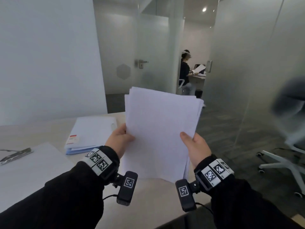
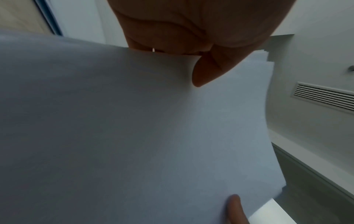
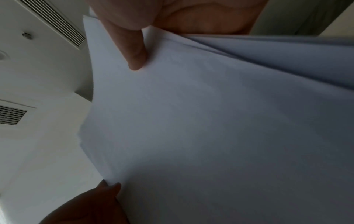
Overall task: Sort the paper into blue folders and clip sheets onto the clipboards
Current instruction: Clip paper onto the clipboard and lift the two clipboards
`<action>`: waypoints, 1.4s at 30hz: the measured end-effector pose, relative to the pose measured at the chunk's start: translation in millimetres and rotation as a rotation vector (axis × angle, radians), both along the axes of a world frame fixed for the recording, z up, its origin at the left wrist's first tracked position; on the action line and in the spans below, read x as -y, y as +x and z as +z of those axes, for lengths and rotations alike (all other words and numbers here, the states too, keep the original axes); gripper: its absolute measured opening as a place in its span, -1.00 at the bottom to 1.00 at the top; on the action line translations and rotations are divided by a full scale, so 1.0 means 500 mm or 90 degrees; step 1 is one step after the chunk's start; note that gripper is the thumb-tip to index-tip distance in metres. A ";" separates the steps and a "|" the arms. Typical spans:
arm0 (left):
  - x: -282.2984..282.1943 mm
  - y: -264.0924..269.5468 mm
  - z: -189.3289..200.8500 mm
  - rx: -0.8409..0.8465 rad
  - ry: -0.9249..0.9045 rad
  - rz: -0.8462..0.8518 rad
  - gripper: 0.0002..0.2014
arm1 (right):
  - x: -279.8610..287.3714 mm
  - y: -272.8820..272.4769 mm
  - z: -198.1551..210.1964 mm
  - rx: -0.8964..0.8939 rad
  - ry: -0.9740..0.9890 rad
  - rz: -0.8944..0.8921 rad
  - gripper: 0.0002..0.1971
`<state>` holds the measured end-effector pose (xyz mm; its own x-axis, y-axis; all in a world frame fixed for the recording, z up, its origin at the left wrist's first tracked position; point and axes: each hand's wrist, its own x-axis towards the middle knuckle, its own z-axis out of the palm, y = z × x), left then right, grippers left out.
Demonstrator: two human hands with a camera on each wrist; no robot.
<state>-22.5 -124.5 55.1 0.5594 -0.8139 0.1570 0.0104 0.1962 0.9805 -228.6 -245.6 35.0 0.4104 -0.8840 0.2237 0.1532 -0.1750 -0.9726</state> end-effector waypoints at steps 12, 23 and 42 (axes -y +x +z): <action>0.017 -0.019 -0.074 -0.029 0.059 0.025 -0.65 | -0.008 0.001 -0.040 0.006 0.084 0.010 -0.83; -0.076 0.076 -0.080 -0.072 0.128 0.069 -0.85 | -0.055 0.067 -0.042 -0.222 -0.007 0.154 -0.81; -0.548 0.369 -0.148 -0.062 0.347 0.356 -0.66 | -0.273 0.437 -0.085 -0.316 0.019 0.372 -0.84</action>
<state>162.2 149.6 -18.9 0.8996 -0.3552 -0.2541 0.1428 -0.3107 0.9397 -10.0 -109.2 -7.4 0.8591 -0.4953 -0.1288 -0.2429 -0.1731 -0.9545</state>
